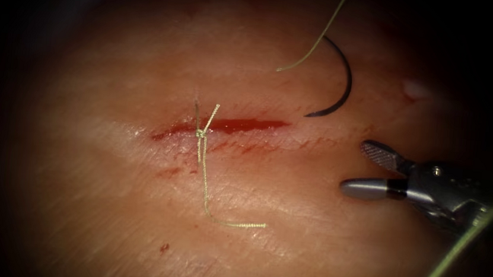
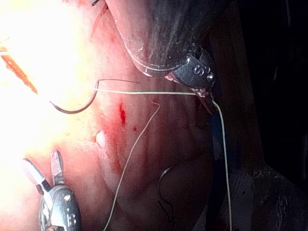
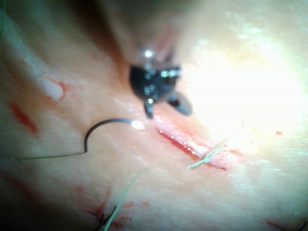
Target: Wound Closure
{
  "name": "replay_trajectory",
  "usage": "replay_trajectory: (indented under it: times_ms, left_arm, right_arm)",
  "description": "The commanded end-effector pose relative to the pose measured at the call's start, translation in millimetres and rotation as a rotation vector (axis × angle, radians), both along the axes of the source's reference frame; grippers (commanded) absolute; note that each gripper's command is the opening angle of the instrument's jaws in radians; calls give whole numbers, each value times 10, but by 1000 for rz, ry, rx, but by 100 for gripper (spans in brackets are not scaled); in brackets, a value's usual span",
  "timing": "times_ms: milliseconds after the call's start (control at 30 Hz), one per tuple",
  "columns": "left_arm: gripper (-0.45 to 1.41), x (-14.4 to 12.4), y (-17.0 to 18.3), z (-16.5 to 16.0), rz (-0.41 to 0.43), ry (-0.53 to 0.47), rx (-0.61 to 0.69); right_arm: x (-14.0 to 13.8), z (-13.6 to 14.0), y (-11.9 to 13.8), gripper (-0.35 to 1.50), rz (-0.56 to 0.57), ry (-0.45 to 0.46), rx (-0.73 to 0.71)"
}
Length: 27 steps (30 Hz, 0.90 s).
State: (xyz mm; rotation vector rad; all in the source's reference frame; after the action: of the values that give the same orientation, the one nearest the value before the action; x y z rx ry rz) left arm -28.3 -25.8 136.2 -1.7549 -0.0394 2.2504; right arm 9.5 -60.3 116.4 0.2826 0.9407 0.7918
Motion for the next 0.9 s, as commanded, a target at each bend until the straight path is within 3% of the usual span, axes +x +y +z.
replay_trajectory:
  times_ms: [33, 167, 200, 233, 267, 300, 400, 667, 900]
  left_arm:
    - [-45, -8, 5, 13, 2, 12, -2]
    - [-45, -29, 0, 65, 21, 39, 52]
    - [-15, -31, 0, 70, 19, 39, 90]
    - [76, -32, -1, 78, 17, 45, 206]
    - [109, -31, -1, 79, 21, 57, 269]
    - [121, -30, -1, 79, 34, 70, 286]
    - [126, -14, -3, 68, 67, 83, 347]
    - [125, 84, -7, 11, 151, 55, 350]
    - [121, 139, -76, 4, 206, 46, 321]
  right_arm:
    - [-11, 5, -4, 148, 23, -14, -1]
    - [-14, 4, -6, 148, 39, -11, 28]
    - [-10, 4, -6, 148, 38, -9, 31]
    - [0, 5, -7, 148, 33, -4, 37]
    - [6, 5, -8, 148, 28, 1, 41]
    - [11, 5, -9, 148, 23, 4, 47]
    - [30, 7, -13, 148, 5, 24, 58]
    - [59, 11, -21, 148, -16, 42, 66]
    - [65, 11, -20, 148, -14, 54, 64]
